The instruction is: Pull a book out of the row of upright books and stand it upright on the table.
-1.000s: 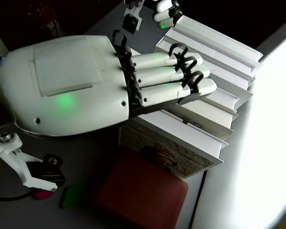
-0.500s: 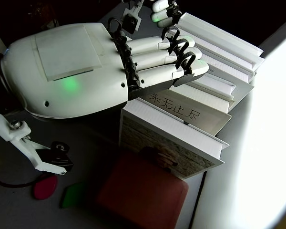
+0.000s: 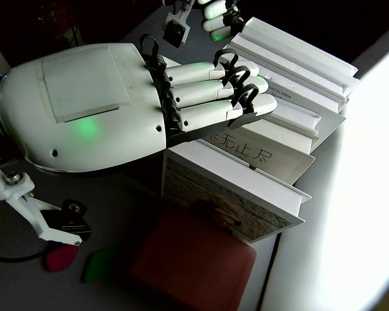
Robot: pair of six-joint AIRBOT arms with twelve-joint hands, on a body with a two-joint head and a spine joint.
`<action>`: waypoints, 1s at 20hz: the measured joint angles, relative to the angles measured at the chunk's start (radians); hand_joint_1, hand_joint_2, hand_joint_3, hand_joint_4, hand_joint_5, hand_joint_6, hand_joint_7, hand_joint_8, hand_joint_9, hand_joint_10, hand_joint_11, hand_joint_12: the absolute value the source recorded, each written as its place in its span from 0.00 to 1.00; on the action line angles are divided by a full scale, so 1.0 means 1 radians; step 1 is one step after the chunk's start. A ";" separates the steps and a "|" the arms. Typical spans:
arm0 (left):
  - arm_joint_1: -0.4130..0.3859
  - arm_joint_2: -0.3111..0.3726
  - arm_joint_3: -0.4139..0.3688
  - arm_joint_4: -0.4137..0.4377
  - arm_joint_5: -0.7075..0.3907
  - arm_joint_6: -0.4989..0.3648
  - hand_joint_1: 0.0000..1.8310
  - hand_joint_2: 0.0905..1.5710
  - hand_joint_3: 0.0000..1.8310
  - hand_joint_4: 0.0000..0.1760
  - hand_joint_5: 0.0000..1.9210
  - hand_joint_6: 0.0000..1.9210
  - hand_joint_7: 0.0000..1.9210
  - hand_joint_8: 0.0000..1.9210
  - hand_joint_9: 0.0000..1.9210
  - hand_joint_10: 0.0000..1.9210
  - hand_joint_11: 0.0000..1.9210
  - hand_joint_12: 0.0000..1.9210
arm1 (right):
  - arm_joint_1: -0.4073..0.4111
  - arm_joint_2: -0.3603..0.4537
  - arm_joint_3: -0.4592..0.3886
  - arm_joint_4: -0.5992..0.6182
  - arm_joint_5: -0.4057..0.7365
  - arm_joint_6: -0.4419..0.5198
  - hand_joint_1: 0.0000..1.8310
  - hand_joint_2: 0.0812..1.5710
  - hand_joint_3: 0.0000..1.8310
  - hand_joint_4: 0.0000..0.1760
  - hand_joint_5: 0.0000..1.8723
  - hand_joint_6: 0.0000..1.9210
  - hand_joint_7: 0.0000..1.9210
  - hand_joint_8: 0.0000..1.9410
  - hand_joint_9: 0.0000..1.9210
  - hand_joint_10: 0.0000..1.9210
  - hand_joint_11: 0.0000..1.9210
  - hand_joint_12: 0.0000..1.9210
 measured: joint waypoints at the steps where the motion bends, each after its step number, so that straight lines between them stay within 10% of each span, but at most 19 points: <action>1: 0.001 0.000 0.000 -0.003 0.001 0.000 0.61 0.71 0.00 0.00 0.21 0.40 0.12 0.59 0.13 0.76 0.04 0.95 | 0.008 0.011 -0.005 -0.013 -0.002 0.002 0.23 0.74 0.01 0.51 0.36 0.00 0.00 0.00 0.00 0.00 0.00 0.00; 3: 0.002 0.000 0.000 -0.003 0.000 0.000 0.60 0.72 0.00 0.00 0.21 0.39 0.12 0.61 0.13 0.76 0.05 0.93 | 0.037 0.027 -0.015 -0.045 -0.020 0.002 0.20 0.76 0.01 0.62 0.35 0.00 0.00 0.00 0.00 0.00 0.00 0.00; 5: 0.004 0.000 0.000 -0.003 0.000 0.000 0.61 0.72 0.00 0.00 0.21 0.37 0.11 0.61 0.13 0.76 0.05 0.93 | 0.060 0.030 -0.017 -0.075 -0.039 0.001 0.24 0.76 0.01 0.41 0.35 0.00 0.00 0.00 0.00 0.00 0.00 0.00; 11: 0.006 -0.007 0.000 -0.004 0.005 0.000 0.59 0.71 0.00 0.00 0.22 0.35 0.13 0.61 0.14 0.73 0.00 0.92 | 0.201 0.065 -0.064 -0.169 -0.068 -0.002 0.20 0.75 0.00 0.49 0.35 0.00 0.00 0.00 0.00 0.00 0.00 0.00; 14: 0.006 -0.007 0.000 0.000 0.006 0.000 0.60 0.71 0.00 0.00 0.21 0.38 0.13 0.61 0.13 0.74 0.00 0.92 | 0.216 0.078 -0.064 -0.190 -0.080 0.000 0.22 0.78 0.01 0.27 0.35 0.00 0.02 0.01 0.00 0.00 0.00 0.00; 19: 0.004 -0.008 0.000 0.004 0.006 0.000 0.62 0.71 0.00 0.00 0.21 0.36 0.14 0.56 0.13 0.73 0.00 0.93 | 0.254 0.089 -0.058 -0.182 -0.093 0.000 0.30 0.75 0.00 0.69 0.37 0.01 0.00 0.00 0.00 0.00 0.01 0.01; 20: 0.001 -0.008 0.000 0.012 0.009 0.000 0.61 0.71 0.00 0.00 0.21 0.35 0.13 0.58 0.13 0.74 0.00 0.92 | 0.255 0.083 -0.052 -0.183 -0.092 0.001 0.31 0.75 0.00 0.53 0.38 0.01 0.00 0.00 0.00 0.00 0.00 0.00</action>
